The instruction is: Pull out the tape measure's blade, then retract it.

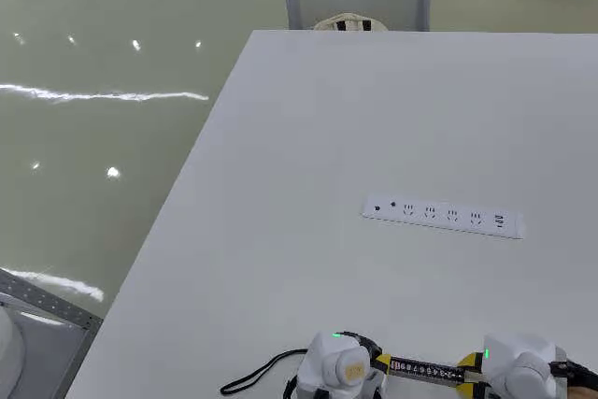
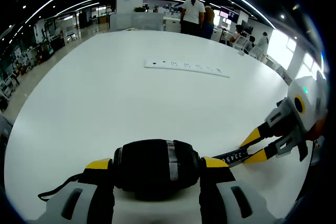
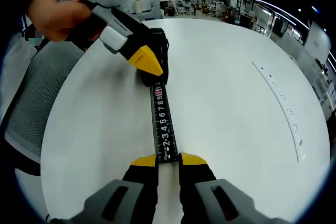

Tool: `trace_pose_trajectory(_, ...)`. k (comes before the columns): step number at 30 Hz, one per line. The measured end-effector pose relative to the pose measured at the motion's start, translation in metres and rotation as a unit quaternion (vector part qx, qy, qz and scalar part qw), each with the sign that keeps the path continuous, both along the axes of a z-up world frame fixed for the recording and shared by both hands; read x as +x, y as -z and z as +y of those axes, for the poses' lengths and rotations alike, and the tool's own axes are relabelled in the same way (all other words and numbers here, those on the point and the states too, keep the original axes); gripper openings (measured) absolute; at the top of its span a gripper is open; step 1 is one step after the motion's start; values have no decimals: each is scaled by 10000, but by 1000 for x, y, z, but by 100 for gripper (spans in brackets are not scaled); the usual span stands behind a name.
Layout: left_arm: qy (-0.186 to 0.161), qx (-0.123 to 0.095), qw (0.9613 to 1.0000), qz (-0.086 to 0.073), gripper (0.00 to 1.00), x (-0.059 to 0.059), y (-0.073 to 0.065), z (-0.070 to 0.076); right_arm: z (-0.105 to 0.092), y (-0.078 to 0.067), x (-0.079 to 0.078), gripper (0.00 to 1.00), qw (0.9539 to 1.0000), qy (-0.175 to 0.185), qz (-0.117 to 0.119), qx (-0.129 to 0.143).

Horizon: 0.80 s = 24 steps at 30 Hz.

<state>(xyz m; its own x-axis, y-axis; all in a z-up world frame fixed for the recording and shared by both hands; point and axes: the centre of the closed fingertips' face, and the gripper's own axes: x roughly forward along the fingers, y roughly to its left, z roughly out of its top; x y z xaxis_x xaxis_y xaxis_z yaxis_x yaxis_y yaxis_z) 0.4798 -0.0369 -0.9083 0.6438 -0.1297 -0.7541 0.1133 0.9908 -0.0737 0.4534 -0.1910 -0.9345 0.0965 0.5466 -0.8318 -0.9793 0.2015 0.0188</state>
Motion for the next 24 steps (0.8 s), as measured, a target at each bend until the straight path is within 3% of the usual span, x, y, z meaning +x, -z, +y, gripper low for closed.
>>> trace_pose_trajectory(24, -4, -14, 10000, 14, 63, 0, 0, 0, 28, 1, 2, 14, 9999, -37, -60, 117)
